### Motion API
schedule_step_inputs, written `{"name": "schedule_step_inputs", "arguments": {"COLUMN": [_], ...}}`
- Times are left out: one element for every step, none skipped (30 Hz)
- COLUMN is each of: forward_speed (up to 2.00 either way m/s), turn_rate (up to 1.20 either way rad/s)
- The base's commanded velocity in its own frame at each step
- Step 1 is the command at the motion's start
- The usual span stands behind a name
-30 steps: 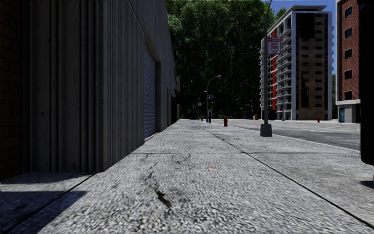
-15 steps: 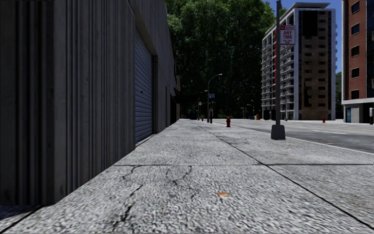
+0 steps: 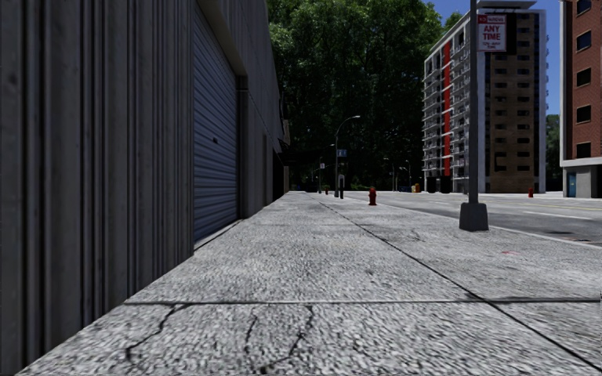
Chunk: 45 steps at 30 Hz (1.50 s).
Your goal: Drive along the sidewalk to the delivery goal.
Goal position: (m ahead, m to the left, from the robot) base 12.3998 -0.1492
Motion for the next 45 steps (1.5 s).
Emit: {"name": "schedule_step_inputs", "arguments": {"forward_speed": [2.00, 2.00, 2.00, 2.00, 2.00, 2.00, 2.00, 2.00, 2.00, 2.00, 2.00, 2.00, 2.00, 2.00, 2.00, 2.00, 2.00, 2.00, 2.00, 2.00, 2.00, 2.00, 2.00, 2.00, 2.00, 2.00, 2.00, 2.00, 2.00, 2.00, 2.00, 2.00, 2.00, 2.00, 2.00, 2.00, 2.00, 2.00, 2.00, 2.00, 2.00, 2.00, 2.00, 2.00, 2.00], "turn_rate": [0.00, 0.00, 0.00, 0.00, 0.00, 0.00, 0.00, 0.00, 0.00, 0.00, 0.00, 0.00, 0.00, 0.00, 0.00, 0.00, 0.00, 0.00, 0.00, 0.00, 0.00, 0.00, 0.00, 0.00, 0.00, 0.00, 0.00, 0.00, 0.00, 0.00, 0.00, 0.00, 0.00, 0.00, 0.00, 0.00, 0.00, 0.00, 0.00, 0.00, 0.00, 0.00, 0.00, 0.00, 0.00]}}
